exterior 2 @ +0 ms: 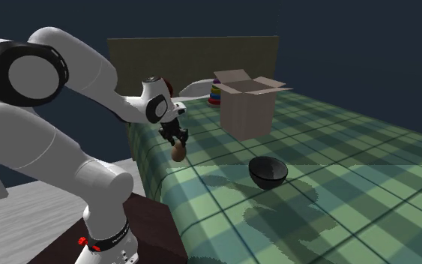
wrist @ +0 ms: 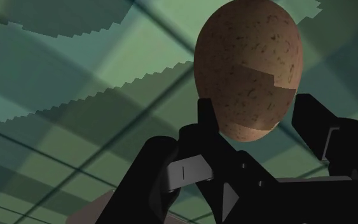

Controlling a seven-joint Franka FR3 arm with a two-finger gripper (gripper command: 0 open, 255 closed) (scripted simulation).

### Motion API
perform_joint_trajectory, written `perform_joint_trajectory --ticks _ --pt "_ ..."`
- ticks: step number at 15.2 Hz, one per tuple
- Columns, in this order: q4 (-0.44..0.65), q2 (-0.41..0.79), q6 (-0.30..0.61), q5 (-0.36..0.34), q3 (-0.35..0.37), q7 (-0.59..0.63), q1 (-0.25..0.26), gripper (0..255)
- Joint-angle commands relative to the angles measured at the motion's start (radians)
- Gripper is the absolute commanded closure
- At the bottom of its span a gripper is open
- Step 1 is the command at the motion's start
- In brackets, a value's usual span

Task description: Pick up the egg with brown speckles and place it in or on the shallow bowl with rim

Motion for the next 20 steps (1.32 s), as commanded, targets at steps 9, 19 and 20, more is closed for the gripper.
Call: perform_joint_trajectory --ticks 9,19,20 --pt "0.085 -0.090 -0.175 0.019 -0.005 -0.021 0.012 255" --pt "0.176 -0.114 -0.285 0.016 -0.051 -0.085 -0.001 255" --pt "0.187 -0.104 -0.284 0.010 -0.075 -0.113 -0.010 255"
